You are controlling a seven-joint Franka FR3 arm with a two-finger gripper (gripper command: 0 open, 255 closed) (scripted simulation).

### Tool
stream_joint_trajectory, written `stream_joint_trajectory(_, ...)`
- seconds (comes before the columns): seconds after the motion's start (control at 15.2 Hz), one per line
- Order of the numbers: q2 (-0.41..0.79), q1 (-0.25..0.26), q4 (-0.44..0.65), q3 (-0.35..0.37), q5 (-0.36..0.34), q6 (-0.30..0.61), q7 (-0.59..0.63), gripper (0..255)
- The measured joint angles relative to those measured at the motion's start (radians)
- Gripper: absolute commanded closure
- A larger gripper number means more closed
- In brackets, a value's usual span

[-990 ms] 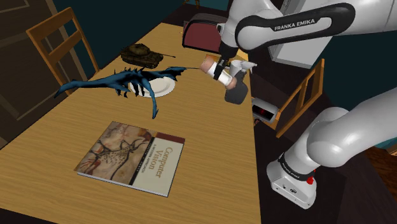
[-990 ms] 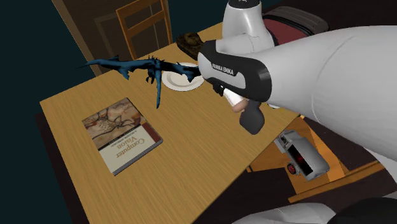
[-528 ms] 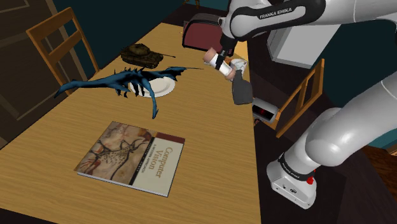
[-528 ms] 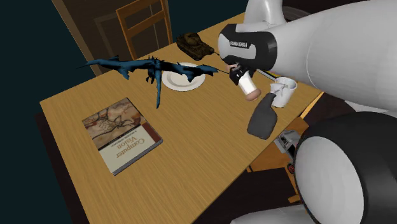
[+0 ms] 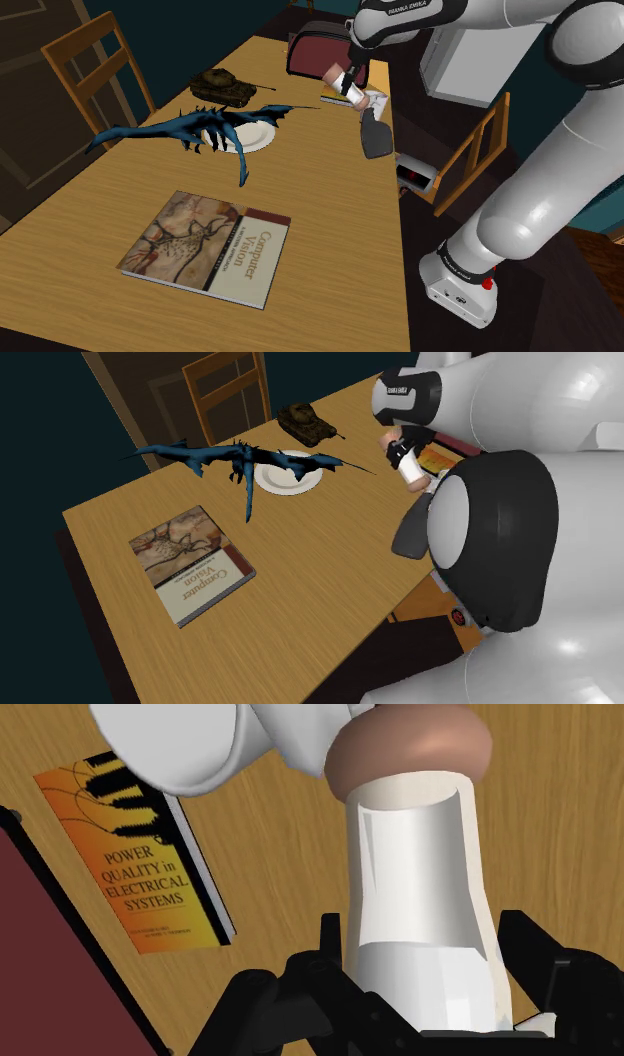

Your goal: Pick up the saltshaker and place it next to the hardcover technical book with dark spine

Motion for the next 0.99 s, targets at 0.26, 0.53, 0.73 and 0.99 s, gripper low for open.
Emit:
stream_joint_trajectory(0.26,0.143,-0.043,0.185,-0.026,0.054,-0.044,-0.090,255)
stream_joint_trajectory(0.53,0.222,-0.070,0.261,-0.033,0.082,-0.042,-0.133,255)
stream_joint_trajectory(0.73,0.235,-0.072,0.242,-0.032,0.087,-0.011,-0.137,255)
stream_joint_trajectory(0.99,0.253,-0.072,0.210,-0.030,0.092,0.038,-0.139,255)
